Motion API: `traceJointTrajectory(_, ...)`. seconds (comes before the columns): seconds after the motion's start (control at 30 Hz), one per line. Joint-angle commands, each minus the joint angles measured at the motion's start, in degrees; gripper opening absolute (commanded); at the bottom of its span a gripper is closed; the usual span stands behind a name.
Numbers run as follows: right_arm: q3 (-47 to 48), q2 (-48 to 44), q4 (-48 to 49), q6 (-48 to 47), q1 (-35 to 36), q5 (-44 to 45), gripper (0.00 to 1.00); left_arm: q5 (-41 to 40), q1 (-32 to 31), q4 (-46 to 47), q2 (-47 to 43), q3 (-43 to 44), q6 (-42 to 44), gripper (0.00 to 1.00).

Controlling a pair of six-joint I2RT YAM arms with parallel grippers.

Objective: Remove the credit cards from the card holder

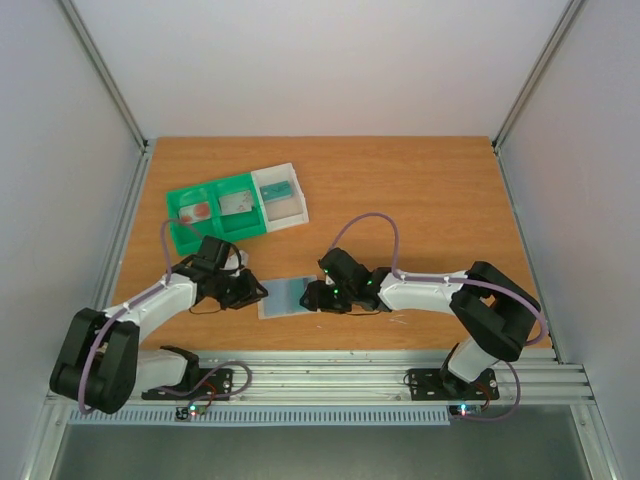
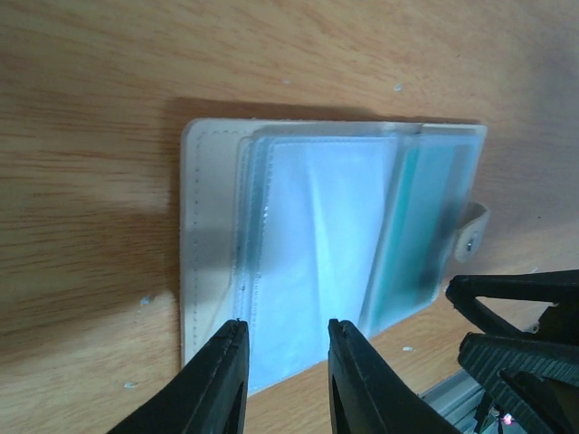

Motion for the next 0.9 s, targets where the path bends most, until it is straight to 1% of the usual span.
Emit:
traceJointTrajectory(0.0, 1.9, 0.5, -2.6, -0.8, 0.0, 3.0, 0.53, 0.0, -0.3, 3.2, 1.1, -1.1, 1.3, 0.26)
traceJointTrajectory(0.23, 2.6, 1.7, -0.8, -0.3, 0.0, 2.2, 0.52, -0.2, -0.3, 3.4, 2.3, -1.1, 1.7, 0.25)
traceJointTrajectory(0.5, 3.5, 3.1, 0.3, 0.3, 0.0, 1.4, 0.49, -0.2, -0.3, 3.8, 2.2, -2.1, 1.7, 0.23)
traceJointTrajectory(0.87, 3.3, 4.6, 1.4, 1.2, -0.1, 0.9, 0.48, -0.4, -0.3, 4.7, 2.5, -3.0, 1.3, 0.21)
